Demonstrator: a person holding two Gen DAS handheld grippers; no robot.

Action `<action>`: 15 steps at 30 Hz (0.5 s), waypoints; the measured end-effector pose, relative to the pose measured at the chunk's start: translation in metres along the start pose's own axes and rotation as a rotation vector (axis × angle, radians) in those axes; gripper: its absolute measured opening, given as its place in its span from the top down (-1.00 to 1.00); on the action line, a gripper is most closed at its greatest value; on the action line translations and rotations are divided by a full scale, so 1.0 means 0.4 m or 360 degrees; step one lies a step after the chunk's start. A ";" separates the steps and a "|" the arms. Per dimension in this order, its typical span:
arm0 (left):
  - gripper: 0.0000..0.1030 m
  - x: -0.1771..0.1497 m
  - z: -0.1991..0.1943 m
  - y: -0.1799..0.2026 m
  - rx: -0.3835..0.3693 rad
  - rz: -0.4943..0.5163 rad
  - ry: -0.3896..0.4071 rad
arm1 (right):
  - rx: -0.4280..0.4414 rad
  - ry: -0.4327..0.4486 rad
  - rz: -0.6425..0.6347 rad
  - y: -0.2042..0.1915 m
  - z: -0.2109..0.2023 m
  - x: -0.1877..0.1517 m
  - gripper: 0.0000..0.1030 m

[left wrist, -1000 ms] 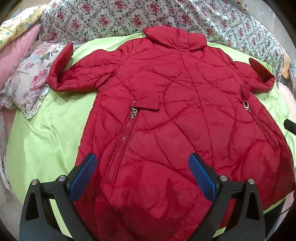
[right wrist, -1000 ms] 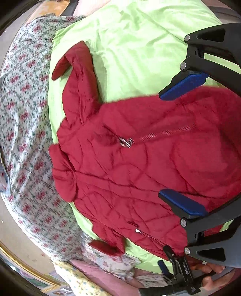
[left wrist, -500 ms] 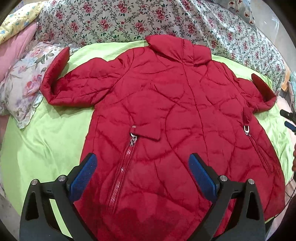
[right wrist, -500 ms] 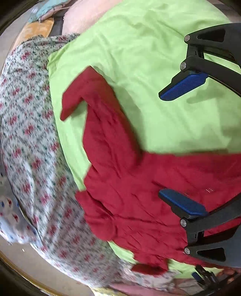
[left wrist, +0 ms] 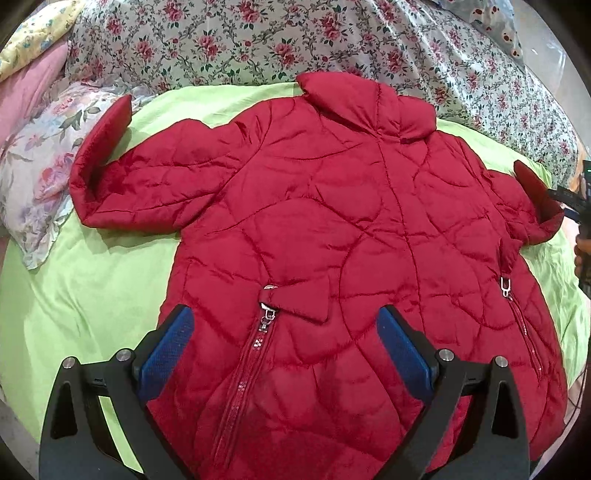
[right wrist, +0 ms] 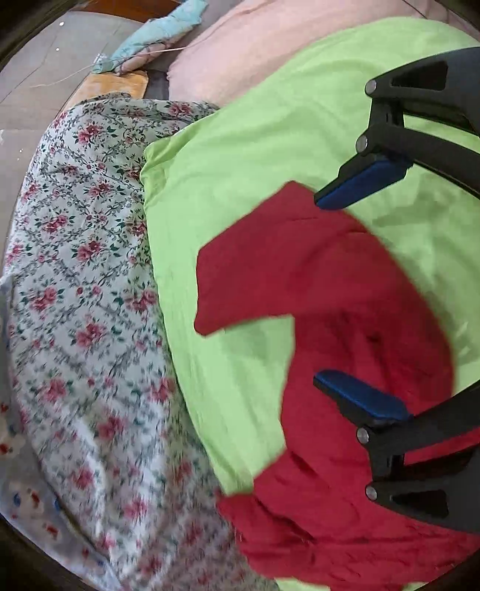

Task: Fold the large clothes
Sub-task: 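Grasp the jacket sleeve with the right gripper and fold it across the body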

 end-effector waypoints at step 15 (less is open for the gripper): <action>-0.94 0.000 0.042 -0.004 -0.0018 -0.0009 -0.0045 | 0.0237 -0.0044 0.0015 -0.073 0.047 -0.016 0.70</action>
Point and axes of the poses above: each gripper's, at about its wrist camera, not at the fingertips, and z roughly the way its jaws point, y to its right, x to its top, the point moved 10 cm from there along z, roughly the way its jaws point, and after that the axes turned 11 degrees about -x, right-handed, at the moved point
